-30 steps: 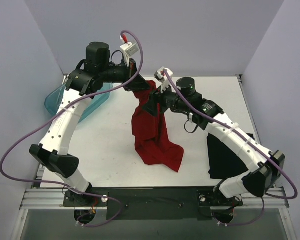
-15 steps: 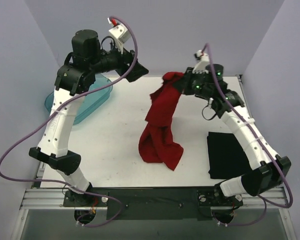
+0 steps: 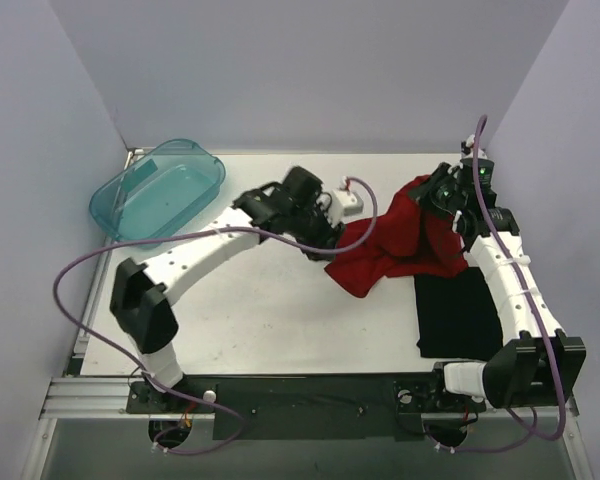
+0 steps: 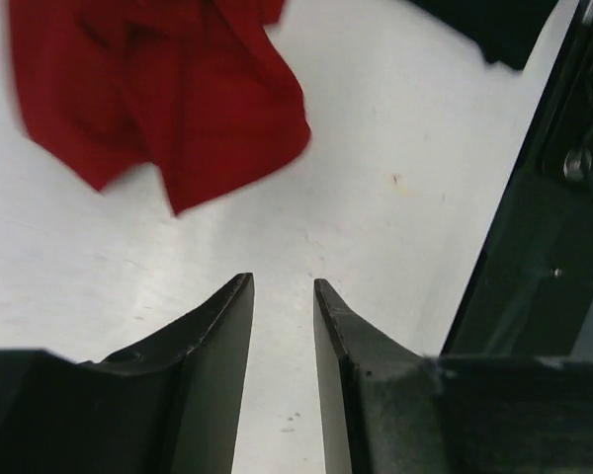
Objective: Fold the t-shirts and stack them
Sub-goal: Flatten out the tshirt
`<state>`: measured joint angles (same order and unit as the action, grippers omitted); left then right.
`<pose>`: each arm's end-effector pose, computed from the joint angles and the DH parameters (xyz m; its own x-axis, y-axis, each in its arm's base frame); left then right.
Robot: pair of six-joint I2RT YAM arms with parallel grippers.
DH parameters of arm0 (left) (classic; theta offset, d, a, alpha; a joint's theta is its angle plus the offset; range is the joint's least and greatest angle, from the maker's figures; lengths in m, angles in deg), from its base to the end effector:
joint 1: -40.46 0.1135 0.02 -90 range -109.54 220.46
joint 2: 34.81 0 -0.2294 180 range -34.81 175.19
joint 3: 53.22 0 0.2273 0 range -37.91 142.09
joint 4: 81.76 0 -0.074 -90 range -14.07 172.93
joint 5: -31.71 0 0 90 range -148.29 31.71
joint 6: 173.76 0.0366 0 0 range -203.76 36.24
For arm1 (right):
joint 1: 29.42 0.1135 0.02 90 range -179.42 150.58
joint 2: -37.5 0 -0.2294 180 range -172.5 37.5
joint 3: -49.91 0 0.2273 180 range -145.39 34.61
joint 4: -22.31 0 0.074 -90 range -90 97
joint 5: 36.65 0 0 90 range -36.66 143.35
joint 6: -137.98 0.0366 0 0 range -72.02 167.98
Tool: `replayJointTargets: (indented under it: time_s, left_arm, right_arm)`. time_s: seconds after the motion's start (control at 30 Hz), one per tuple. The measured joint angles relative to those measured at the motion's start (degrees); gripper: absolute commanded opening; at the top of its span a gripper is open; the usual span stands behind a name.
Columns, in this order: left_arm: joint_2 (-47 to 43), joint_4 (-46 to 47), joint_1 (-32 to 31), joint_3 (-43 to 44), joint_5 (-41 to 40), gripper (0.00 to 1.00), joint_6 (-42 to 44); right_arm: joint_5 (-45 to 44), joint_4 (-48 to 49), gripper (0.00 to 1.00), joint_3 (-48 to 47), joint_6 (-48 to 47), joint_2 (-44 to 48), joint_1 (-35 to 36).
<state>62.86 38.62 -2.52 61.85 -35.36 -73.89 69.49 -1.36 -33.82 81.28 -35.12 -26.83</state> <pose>0.2443 -0.2472 0.3364 -0.3405 0.5331 -0.7745 0.9108 0.3915 -0.1310 0.2803 0.0229 0.3525 -0.3542 0.5119 -0.7826 -0.1436 0.7972 0.5864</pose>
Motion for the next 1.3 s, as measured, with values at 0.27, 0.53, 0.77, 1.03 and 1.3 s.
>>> replayJointTargets:
  time_s: [0.27, 0.53, 0.77, 1.03, 1.3]
  left_arm:
    - [14.97, 7.72, -2.84, -9.99, -4.24, 0.55, -4.76]
    - [22.97, 14.49, -1.90, -7.41, -8.24, 0.55, -6.93]
    - [26.86, 15.63, -2.34, -5.64, -8.70, 0.25, -7.10]
    - [26.93, 14.08, -1.42, -4.15, -8.57, 0.00, -4.46]
    - [10.21, 1.33, 9.81, 5.60, -11.47, 0.00, 8.68]
  right_arm:
    - [2.21, -3.17, 0.00, 4.85, -0.37, -0.90, -3.93]
    - [4.96, -3.48, 0.00, 6.56, -2.51, 0.42, -4.04]
    - [5.44, -3.91, 0.00, 6.93, -3.82, 0.63, -4.79]
    - [5.70, -7.08, 0.00, 4.85, -6.08, 2.16, -5.68]
    - [7.08, -13.68, 0.00, -10.05, -12.41, 11.04, -5.95]
